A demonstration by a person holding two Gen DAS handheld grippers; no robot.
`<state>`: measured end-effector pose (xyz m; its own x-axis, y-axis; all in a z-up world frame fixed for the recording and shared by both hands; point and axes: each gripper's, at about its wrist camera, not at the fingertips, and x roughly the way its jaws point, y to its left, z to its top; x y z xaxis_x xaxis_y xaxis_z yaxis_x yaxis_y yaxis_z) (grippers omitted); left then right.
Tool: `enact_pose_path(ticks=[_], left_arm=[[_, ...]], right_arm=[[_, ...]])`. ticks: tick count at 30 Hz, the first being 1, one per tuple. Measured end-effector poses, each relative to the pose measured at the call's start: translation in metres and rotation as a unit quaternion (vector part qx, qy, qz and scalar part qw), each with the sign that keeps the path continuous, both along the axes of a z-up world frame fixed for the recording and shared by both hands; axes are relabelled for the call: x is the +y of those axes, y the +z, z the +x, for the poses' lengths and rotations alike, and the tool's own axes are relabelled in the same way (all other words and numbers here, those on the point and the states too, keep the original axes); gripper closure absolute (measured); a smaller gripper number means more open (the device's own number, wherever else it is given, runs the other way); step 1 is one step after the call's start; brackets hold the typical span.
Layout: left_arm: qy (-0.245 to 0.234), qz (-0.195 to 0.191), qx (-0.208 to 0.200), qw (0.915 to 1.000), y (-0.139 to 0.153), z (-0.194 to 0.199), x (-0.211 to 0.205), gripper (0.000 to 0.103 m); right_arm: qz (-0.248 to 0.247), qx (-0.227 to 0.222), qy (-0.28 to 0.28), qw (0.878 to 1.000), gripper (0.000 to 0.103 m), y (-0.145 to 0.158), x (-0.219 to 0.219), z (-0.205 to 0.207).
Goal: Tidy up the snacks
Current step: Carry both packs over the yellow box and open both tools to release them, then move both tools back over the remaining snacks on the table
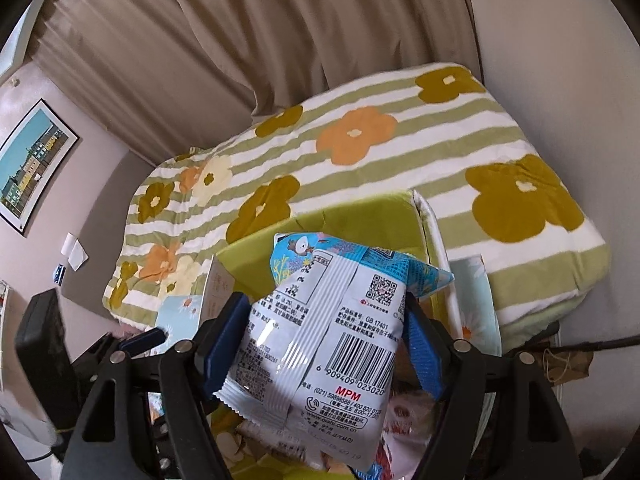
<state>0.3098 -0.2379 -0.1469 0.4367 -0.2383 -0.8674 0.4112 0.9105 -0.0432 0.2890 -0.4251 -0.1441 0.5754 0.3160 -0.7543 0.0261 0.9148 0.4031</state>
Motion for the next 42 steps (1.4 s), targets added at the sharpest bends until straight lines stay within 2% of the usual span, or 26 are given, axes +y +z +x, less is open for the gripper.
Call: enact_pose_path(ticks=[1,3,7,11,15,22,32,35,42], left_arm=[[0.006,0.002,-0.004,1.0000,0.002,-0.003,0.004,0.000],[0.015,-0.003,-0.007,0.9999,0.005,-0.007,0.011,0.000],[0.031,-0.030,0.001,0.9991,0.009,-0.021,0.027,0.000],[0.046,-0.034,0.005,0.9984,0.013,-0.034,0.037,0.000],[0.060,-0.055,-0.004,0.9967,0.026,-0.047,0.048,0.000],[0.103,-0.038,-0.032,0.9935,0.050,-0.078,0.081,0.000],[0.181,-0.018,-0.054,0.9818,0.071,-0.135,0.166,0.000],[0.201,-0.022,-0.062,0.9773,0.074,-0.151,0.197,0.000],[0.211,-0.037,-0.063,0.9749,0.071,-0.180,0.265,0.000]], right_arm=[[-0.007,0.003,-0.004,1.000,0.015,-0.001,0.001,0.000],[-0.023,-0.007,-0.001,1.000,0.006,0.001,0.004,-0.006],[-0.055,-0.031,0.010,0.998,0.006,0.006,0.007,-0.025],[-0.042,-0.007,0.024,0.999,0.005,0.007,0.004,-0.037],[-0.044,-0.017,0.027,0.998,0.005,0.019,0.004,-0.051],[-0.074,-0.061,0.051,0.994,0.005,0.048,0.026,-0.077],[-0.060,-0.114,0.107,0.986,0.005,0.076,0.088,-0.103],[-0.069,-0.123,0.114,0.983,0.005,0.079,0.111,-0.113],[-0.070,-0.135,0.109,0.982,0.005,0.078,0.171,-0.138]])
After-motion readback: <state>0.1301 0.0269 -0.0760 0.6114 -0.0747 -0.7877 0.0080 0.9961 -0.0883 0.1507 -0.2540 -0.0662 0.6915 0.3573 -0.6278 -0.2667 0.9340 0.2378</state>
